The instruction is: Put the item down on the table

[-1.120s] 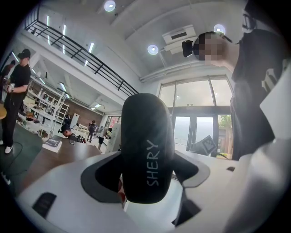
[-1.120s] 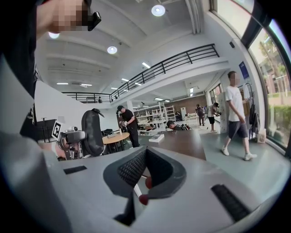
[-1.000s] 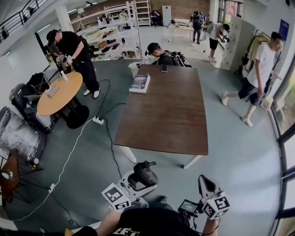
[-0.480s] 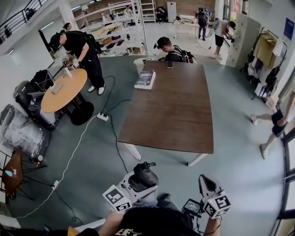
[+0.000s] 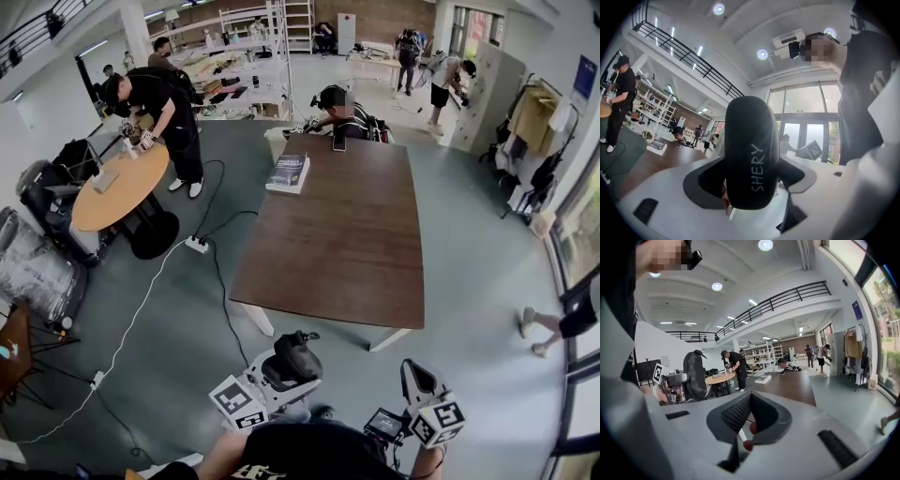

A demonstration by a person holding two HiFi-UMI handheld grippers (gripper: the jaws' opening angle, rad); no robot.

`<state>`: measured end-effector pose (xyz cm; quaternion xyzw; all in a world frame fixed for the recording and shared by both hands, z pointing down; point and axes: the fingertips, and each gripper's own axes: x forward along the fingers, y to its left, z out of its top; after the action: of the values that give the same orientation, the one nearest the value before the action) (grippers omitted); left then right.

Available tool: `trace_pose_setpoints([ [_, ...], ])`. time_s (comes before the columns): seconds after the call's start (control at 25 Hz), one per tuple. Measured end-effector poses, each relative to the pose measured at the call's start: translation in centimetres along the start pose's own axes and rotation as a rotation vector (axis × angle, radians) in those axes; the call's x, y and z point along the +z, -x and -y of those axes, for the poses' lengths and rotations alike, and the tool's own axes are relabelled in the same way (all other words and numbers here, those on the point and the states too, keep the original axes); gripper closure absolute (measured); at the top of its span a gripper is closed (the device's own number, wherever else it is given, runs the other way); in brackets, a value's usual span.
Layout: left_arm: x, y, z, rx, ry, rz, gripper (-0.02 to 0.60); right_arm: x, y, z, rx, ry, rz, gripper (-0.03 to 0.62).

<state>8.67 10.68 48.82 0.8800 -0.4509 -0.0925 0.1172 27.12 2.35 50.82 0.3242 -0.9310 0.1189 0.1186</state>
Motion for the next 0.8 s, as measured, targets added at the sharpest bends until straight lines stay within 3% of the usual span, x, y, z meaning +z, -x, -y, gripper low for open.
trace_pose_setpoints([
  [0.8,4.9,-3.3,-8.5,0.011,-0.028,0.060,0.239,5.8,-8.8,1.5,0.027,0.054,0.022,0.609],
])
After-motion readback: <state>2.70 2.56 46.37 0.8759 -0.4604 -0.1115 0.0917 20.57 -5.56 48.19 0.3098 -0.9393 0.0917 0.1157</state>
